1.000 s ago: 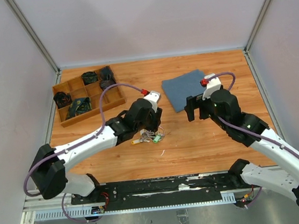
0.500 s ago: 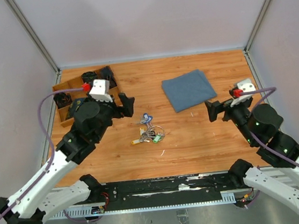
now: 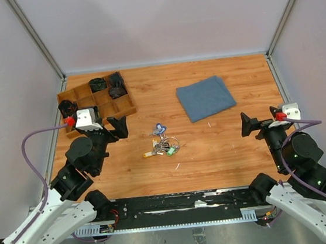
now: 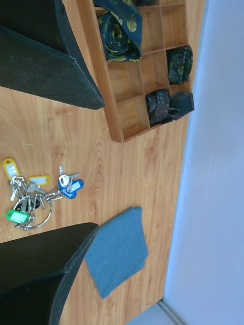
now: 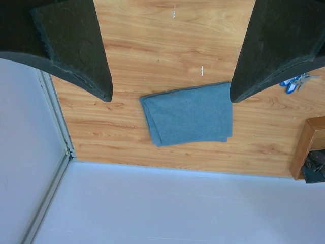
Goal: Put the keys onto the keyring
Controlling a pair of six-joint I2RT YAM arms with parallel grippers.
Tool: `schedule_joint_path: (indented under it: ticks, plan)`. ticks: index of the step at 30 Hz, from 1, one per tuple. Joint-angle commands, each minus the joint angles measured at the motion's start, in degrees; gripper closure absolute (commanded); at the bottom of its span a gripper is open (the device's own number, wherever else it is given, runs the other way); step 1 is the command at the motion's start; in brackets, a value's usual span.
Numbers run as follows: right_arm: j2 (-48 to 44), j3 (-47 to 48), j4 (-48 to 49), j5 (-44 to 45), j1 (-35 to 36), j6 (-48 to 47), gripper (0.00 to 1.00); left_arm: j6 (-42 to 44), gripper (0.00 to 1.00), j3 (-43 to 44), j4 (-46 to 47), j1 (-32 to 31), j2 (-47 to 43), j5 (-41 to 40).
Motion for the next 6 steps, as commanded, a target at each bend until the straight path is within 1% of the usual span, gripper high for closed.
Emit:
schedule_joint_path:
  ticks: [1,6]
  plan:
    - [-1.6,-0.6,0.4,3.1,0.8,1.0,0.01,-1.0,0.00,-1.0,1.0,0.2,-1.0,-3.8]
    - [1.7,0.7,-0.1,1.0,0.8,0.1,0.01,-0.7,0.00,-1.4,2.1,0.2,-0.4,-4.2]
